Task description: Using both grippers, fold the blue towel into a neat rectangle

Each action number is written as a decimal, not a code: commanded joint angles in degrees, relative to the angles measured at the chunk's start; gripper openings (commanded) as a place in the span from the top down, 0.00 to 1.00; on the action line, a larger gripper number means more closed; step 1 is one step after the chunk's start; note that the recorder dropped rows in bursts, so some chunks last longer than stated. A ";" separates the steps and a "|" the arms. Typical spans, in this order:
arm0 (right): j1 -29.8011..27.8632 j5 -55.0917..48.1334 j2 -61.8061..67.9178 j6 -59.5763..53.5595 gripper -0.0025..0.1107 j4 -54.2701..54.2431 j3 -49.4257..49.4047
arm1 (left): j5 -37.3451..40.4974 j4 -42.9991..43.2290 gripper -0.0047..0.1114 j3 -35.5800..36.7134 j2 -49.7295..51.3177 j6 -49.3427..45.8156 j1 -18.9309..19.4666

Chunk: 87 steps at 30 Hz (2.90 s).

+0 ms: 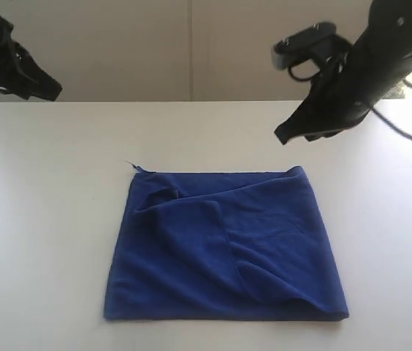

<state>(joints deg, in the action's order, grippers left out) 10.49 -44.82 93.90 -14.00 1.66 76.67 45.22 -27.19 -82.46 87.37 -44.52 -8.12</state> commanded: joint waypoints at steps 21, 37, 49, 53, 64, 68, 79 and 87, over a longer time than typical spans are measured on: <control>-0.31 -10.74 -22.48 -4.23 0.98 -10.19 -13.93 | 9.33 16.30 0.96 -4.92 0.35 12.11 -16.09; -0.31 -1.64 -15.08 -26.32 0.78 -32.29 -21.80 | 11.61 0.99 0.96 -12.59 22.29 10.10 -15.97; 0.77 3.32 -6.43 -40.37 0.73 -44.52 -23.54 | 20.98 4.73 0.96 -33.19 37.93 3.98 -10.53; 3.31 8.92 -4.08 -45.87 0.65 -44.62 -23.54 | 17.12 2.89 0.91 -33.19 38.31 3.35 -10.32; 9.75 23.81 3.28 -46.30 0.57 -44.74 -23.44 | 18.92 -2.58 0.55 -32.84 41.56 2.30 -10.55; 10.14 24.53 6.76 -46.30 0.57 -44.74 -22.03 | 16.63 -2.34 0.55 -32.84 43.64 1.58 -10.55; 8.54 17.77 12.77 -46.30 0.63 -44.48 -9.25 | 11.88 -7.15 0.55 -32.84 46.30 -0.65 -10.65; 1.51 3.43 18.29 -47.09 0.64 -44.48 -0.56 | 11.84 -7.47 0.55 -32.84 48.82 -0.94 -11.01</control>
<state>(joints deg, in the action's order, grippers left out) 13.99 -37.80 110.79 -59.57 -42.88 74.76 56.23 -33.34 -115.36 135.62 -45.09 -18.69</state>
